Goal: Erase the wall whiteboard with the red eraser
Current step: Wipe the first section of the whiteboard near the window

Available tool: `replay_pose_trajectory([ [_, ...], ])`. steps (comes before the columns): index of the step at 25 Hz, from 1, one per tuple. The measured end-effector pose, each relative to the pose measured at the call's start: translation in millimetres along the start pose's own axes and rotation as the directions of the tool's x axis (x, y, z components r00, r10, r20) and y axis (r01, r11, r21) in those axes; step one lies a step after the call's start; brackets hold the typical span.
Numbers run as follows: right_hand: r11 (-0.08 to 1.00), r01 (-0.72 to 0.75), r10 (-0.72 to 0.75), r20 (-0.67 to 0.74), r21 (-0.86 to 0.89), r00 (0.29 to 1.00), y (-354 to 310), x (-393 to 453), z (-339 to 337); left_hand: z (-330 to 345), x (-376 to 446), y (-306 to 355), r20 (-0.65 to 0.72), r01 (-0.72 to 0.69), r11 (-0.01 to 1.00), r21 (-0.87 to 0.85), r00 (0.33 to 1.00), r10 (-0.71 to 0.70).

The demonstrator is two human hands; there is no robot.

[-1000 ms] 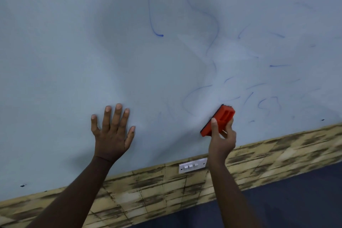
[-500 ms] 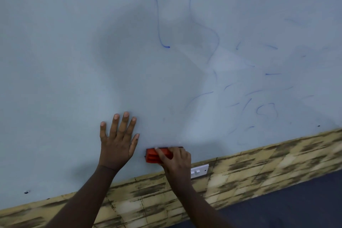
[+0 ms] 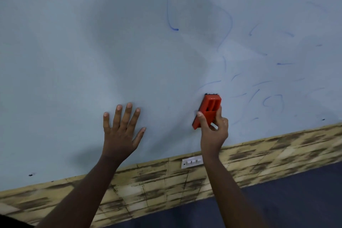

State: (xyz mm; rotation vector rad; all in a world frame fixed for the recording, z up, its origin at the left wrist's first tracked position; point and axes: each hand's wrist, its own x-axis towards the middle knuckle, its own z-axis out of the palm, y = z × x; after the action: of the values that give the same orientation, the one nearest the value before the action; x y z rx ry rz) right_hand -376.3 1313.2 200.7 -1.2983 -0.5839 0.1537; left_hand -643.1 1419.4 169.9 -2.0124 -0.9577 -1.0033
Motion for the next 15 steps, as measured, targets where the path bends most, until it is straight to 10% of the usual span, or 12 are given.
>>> replay_pose_trajectory([
  [5, 0.901, -0.431, 0.434, -0.077, 0.050, 0.898, 68.6, -40.0, 2.0, 4.9, -6.6, 3.2, 0.036, 0.012, 1.000, 0.026, 0.999, -0.013],
  [8, 0.584, -0.794, 0.808, -0.028, 0.171, 0.588, 107.2, -76.2, 12.8, 8.1, -8.1, 3.5, 0.073, -0.001, 0.997, 0.082, 0.997, -0.005],
  [11, 0.056, -0.918, 0.905, 0.368, 0.392, 0.212, 115.6, -117.6, 34.9, 9.7, -10.4, 5.9, 0.094, 0.002, 0.997, 0.081, 0.996, -0.009],
  [15, -0.080, -0.927, 0.879, 0.464, 0.366, 0.107, 102.1, -145.7, 60.4, 8.2, -8.1, 5.2, 0.107, -0.026, 0.992, 0.120, 0.994, 0.013],
])
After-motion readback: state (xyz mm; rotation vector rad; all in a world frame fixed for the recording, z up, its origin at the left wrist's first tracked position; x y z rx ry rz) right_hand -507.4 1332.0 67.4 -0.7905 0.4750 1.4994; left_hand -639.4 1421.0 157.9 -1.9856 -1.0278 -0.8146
